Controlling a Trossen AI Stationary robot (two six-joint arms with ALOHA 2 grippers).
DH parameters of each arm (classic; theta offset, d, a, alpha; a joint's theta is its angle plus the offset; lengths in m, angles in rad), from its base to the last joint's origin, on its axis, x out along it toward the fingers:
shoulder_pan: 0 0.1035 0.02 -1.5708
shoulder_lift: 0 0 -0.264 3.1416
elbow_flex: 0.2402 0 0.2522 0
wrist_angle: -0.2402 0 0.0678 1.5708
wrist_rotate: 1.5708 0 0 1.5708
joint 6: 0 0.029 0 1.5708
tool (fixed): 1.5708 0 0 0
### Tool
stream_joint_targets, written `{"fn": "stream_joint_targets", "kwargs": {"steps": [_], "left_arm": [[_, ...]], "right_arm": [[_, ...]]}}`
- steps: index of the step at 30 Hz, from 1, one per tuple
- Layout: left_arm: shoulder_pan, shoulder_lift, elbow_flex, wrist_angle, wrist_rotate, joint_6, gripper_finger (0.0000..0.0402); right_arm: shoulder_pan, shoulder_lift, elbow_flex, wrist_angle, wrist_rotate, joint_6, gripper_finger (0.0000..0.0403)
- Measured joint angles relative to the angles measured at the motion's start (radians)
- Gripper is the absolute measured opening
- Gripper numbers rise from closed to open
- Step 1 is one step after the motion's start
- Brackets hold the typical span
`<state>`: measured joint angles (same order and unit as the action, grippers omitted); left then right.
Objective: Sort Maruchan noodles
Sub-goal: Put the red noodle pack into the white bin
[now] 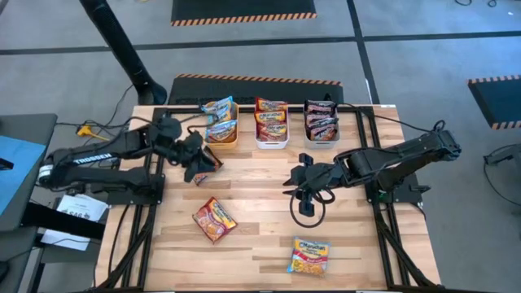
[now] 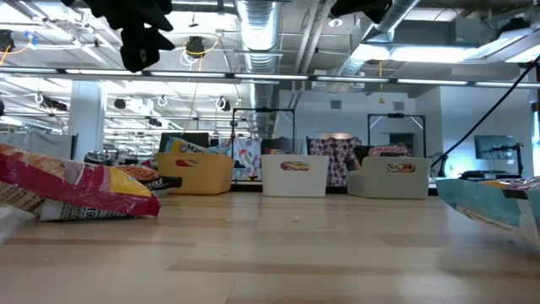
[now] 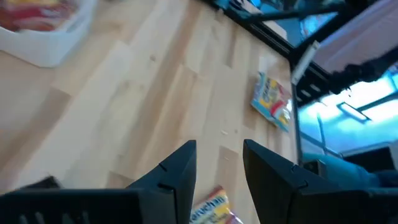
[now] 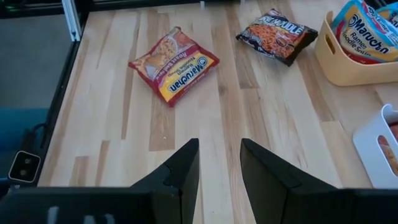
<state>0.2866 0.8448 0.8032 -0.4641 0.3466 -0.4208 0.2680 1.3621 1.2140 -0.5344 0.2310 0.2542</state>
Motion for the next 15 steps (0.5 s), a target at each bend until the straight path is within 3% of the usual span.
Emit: {"fn": "stream_joint_targets", "kwargs": {"steps": [5,15], "left_arm": [[-0.085,0.008,0.0,0.005,-0.03,-0.075,0.012],[-0.267,0.008,0.0,0.016,-0.193,-0.246,0.0112]], "right_arm": [[0.0,0.0,0.0,-0.004,0.0,0.0,0.0141],[0.0,0.0,0.0,-0.005,0.0,0.0,0.0141]]}}
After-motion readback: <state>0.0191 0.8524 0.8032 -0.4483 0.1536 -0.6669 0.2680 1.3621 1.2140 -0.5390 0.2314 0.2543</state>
